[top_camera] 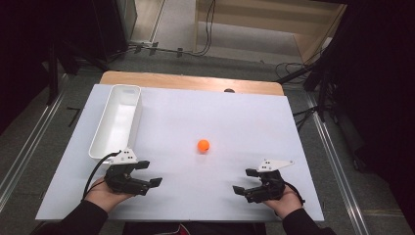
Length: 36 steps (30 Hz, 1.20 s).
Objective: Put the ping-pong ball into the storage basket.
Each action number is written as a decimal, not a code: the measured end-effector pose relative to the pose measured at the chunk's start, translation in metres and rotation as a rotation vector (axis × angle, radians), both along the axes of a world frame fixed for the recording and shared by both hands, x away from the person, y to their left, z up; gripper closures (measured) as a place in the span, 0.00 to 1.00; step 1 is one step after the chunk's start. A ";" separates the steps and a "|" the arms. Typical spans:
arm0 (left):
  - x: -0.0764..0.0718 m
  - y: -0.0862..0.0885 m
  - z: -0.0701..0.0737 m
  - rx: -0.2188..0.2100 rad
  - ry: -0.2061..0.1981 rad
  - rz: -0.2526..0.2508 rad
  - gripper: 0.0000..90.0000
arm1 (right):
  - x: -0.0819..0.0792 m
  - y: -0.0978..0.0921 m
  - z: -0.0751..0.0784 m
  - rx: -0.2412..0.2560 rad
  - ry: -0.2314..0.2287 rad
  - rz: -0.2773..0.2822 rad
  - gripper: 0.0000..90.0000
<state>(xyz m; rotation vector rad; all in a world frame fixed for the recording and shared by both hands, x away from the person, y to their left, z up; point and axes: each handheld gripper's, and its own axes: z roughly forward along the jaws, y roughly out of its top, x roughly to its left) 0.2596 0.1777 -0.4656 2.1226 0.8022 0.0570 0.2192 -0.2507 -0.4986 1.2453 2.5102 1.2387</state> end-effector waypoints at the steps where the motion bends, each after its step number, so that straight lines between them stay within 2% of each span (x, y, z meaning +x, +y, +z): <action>1: 0.000 -0.001 0.001 0.001 0.001 0.002 0.23 | 0.000 0.000 0.000 -0.001 0.002 -0.001 0.15; 3: 0.000 -0.004 0.002 0.011 -0.006 0.002 0.19 | 0.000 0.000 0.000 -0.001 0.000 -0.002 0.15; 7: 0.001 -0.008 0.006 -0.012 -0.006 0.009 0.15 | 0.000 0.000 0.000 0.000 0.000 -0.003 0.15; 9: 0.002 -0.011 0.008 -0.007 -0.008 0.018 0.15 | 0.000 0.000 0.000 -0.002 -0.001 -0.002 0.15; 12: 0.004 -0.015 0.009 0.004 0.004 0.020 0.02 | 0.000 0.000 0.000 -0.002 0.000 -0.001 0.15; 14: 0.004 -0.019 0.010 0.005 0.007 0.010 0.00 | 0.000 0.000 0.000 -0.002 0.001 0.000 0.15; 16: 0.005 -0.022 0.010 -0.005 0.020 -0.015 0.00 | 0.000 0.000 0.000 0.000 0.000 0.000 0.15; 18: 0.005 -0.025 0.010 0.006 0.014 -0.027 0.00 | 0.000 0.000 0.000 -0.001 0.000 0.000 0.15; 29: 0.013 -0.037 0.012 0.030 -0.004 -0.016 0.00 | 0.000 0.000 0.000 0.000 0.000 -0.001 0.15; 36: 0.019 -0.043 0.013 0.027 -0.005 -0.009 0.00 | 0.000 0.000 -0.001 0.001 0.001 -0.001 0.15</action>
